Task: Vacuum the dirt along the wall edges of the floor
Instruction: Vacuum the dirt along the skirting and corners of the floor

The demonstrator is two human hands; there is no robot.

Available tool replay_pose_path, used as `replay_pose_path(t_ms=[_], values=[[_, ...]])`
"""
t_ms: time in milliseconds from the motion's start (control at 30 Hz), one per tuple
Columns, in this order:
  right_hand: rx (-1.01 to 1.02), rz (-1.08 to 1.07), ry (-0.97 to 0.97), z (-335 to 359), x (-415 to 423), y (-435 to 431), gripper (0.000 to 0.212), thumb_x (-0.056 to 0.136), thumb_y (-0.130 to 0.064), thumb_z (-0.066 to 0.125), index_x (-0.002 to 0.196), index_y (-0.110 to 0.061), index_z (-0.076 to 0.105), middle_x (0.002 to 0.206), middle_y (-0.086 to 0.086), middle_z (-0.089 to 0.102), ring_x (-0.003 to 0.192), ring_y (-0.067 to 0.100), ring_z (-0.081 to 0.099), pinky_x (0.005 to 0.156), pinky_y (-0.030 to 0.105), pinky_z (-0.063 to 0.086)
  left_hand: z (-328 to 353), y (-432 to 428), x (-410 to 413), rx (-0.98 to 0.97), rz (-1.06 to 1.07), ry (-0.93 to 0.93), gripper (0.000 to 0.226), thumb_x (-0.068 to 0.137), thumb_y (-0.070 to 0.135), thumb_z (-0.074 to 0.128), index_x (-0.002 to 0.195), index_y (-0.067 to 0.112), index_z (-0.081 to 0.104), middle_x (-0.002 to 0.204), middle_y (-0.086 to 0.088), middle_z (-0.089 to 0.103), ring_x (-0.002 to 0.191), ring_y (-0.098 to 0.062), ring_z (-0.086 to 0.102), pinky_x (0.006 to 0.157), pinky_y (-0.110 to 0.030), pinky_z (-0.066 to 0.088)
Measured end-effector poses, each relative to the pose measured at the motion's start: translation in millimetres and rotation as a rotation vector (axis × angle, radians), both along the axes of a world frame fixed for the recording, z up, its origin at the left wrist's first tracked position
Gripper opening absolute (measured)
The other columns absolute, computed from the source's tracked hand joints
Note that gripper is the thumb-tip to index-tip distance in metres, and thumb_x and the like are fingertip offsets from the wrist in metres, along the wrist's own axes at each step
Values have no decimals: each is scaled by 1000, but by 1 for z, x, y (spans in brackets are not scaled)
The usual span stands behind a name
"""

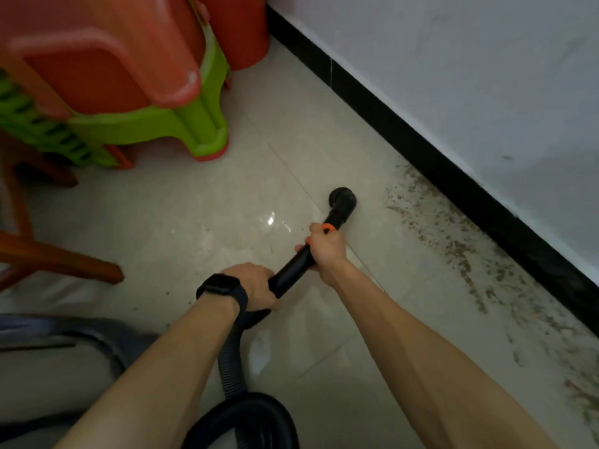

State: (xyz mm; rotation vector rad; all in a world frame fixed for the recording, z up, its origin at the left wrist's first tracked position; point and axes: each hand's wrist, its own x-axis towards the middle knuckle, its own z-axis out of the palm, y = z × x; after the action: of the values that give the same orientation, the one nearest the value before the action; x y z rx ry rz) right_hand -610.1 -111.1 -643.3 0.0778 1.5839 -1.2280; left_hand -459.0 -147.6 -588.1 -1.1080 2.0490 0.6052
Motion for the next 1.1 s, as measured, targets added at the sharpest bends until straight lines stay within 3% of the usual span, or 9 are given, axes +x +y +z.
replay_pose_path(t_ms=[167, 367, 467, 567, 633, 733, 767, 867, 1100], values=[[-14, 132, -10, 7, -14, -19, 15, 101, -25, 60, 98, -13, 51, 86, 8, 60, 69, 24, 73, 58, 38, 59, -6, -7, 4, 3, 84, 33, 54, 75, 45, 72, 121, 17, 62, 105, -5, 67, 84, -19, 63, 72, -29, 55], [24, 292, -14, 2, 1, -17, 22, 102, -31, 60, 109, -9, 57, 87, 12, 65, 74, 25, 67, 54, 37, 57, 6, -7, 33, 59, -73, -321, 64, 59, 42, 85, 114, 14, 65, 88, -3, 65, 72, -19, 62, 62, -27, 54], [46, 313, 19, -12, 40, 1, 14, 99, -24, 57, 92, -13, 52, 76, 9, 55, 65, 20, 58, 55, 30, 53, 0, 4, 53, 185, -61, -468, 57, 62, 39, 87, 110, 14, 67, 81, -1, 65, 64, -14, 61, 54, -20, 47], [81, 288, 67, -19, 75, 28, 18, 99, -23, 57, 85, -18, 45, 77, 7, 53, 72, 22, 56, 68, 38, 52, -25, 26, 46, 314, 171, -244, 46, 95, 27, 61, 136, 9, 51, 131, -8, 59, 104, -11, 58, 64, -15, 43], [78, 289, 44, -21, 87, 40, 21, 100, -23, 57, 84, -21, 42, 83, 10, 58, 76, 25, 61, 72, 43, 57, -28, 52, 22, 144, 231, 83, 40, 105, 12, 38, 144, 1, 36, 147, -16, 43, 117, -11, 47, 66, -3, 40], [71, 275, 63, -20, 87, 37, 17, 100, -21, 57, 90, -15, 45, 85, 14, 64, 73, 28, 67, 77, 52, 63, -6, 64, 28, 353, 260, 160, 26, 103, 0, 29, 94, -7, 52, 87, -13, 57, 78, -10, 51, 51, -3, 41], [60, 260, 56, -17, 82, 33, 15, 100, -20, 58, 95, -11, 47, 82, 13, 63, 66, 27, 67, 68, 49, 64, -5, 59, 35, 479, 508, 67, 20, 101, 0, 39, 88, -7, 53, 77, -14, 52, 72, -12, 51, 47, -5, 41], [24, 212, -22, -15, 60, 25, 23, 101, -22, 60, 112, -8, 46, 83, 14, 59, 58, 29, 65, 53, 40, 60, 5, 46, 51, 585, 511, -113, 44, 80, 23, 75, 122, 16, 62, 110, -2, 67, 88, -16, 65, 71, -25, 49], [-32, 32, -99, -11, 30, 24, 27, 104, -32, 59, 111, -6, 54, 84, 7, 57, 53, 17, 60, 54, 37, 60, -11, 49, 14, 464, 607, 260, 41, 78, 25, 79, 113, 16, 60, 107, -8, 67, 98, -26, 66, 88, -41, 56]])
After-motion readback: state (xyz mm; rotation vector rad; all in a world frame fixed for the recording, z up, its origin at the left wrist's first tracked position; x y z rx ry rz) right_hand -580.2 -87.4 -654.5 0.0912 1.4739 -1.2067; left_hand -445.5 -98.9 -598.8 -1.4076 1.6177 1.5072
